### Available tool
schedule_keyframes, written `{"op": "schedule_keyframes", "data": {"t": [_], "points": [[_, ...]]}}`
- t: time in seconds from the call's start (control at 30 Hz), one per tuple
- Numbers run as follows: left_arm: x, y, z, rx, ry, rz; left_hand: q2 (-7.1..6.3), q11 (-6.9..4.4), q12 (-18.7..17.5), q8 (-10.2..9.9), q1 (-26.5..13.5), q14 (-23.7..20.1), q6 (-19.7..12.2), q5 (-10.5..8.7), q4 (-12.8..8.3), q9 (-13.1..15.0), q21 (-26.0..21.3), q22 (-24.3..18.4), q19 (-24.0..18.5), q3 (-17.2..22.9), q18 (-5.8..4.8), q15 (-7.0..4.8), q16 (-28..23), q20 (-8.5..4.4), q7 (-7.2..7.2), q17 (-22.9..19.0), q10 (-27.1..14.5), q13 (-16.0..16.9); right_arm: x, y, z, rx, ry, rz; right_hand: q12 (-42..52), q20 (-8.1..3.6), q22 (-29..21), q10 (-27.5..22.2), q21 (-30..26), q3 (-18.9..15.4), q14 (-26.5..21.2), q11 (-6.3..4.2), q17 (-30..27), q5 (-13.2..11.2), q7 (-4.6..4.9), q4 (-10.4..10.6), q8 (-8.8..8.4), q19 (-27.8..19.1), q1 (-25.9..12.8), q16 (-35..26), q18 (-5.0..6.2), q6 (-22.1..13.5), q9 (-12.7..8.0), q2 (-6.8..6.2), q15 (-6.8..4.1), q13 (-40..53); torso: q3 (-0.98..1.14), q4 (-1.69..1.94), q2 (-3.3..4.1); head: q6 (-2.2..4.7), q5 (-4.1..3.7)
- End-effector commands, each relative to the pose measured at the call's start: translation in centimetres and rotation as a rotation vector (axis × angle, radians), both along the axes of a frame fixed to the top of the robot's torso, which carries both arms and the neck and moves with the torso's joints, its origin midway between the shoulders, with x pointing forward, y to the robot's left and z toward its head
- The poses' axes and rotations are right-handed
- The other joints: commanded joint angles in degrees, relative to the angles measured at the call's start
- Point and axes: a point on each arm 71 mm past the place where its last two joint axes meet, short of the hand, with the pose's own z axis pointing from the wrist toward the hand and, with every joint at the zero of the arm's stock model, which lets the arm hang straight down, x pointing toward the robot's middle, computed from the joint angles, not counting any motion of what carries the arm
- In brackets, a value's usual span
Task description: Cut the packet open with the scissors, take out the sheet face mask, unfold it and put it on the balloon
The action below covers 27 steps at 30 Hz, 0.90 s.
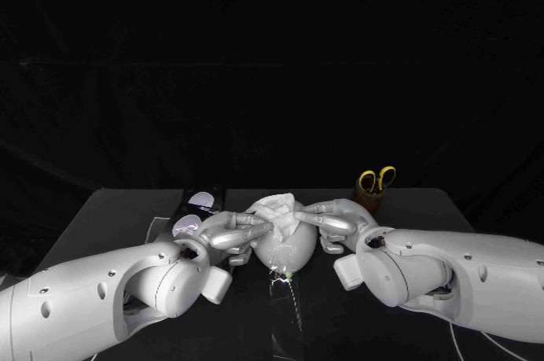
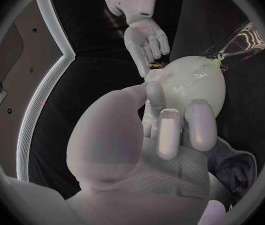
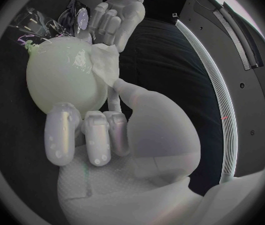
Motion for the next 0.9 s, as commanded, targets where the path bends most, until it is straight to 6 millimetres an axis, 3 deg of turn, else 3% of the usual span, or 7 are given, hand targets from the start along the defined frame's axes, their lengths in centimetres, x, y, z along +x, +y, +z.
{"op": "schedule_keyframes", "data": {"t": [0.03, 0.9], "points": [[-0.4, -0.4, 0.3, -0.048, -0.009, -0.069, -0.08, -0.99, -0.3, 0.9, -0.7, 4.3, -0.6, 0.15, -1.7, 5.0, 0.3, 0.1, -0.1, 2.4, -0.74, -0.54, 0.2, -0.39, 0.04, 8.5, 1.5, 0.1, -0.1, -0.4, 0.4, -0.013, -0.038, 0.033, 0.2, 0.07, 11.5, 6.0, 0.1, 0.5, 6.2, -0.4, 15.0, 0.2, -0.19, -0.3, 0.29, 0.6, 0.0, 0.4, 0.12, 0.4, 1.0, 0.5, -0.33, 15.1, 0.0, -0.01, -0.06, -0.4, 0.05], [-1.8, 0.3, 0.7, -0.136, 0.016, -0.245, -0.55, -1.0, -0.7, 1.4, -2.0, 4.4, -0.7, 0.15, -2.6, 5.7, 0.3, 0.4, 0.0, 3.9, -0.79, -0.54, 0.3, -0.37, 0.03, 8.9, 1.6, 0.0, -0.9, -2.4, 0.6, -0.093, -0.041, 0.099, 0.2, 0.07, 11.4, 6.0, 0.1, 0.6, 6.2, -0.41, 15.0, 0.2, -0.18, -0.5, 0.31, 0.6, 0.0, 0.4, 0.13, 0.4, 1.1, 0.46, -0.33, 15.1, -0.02, 0.01, -0.03, -1.76, -0.47]]}}
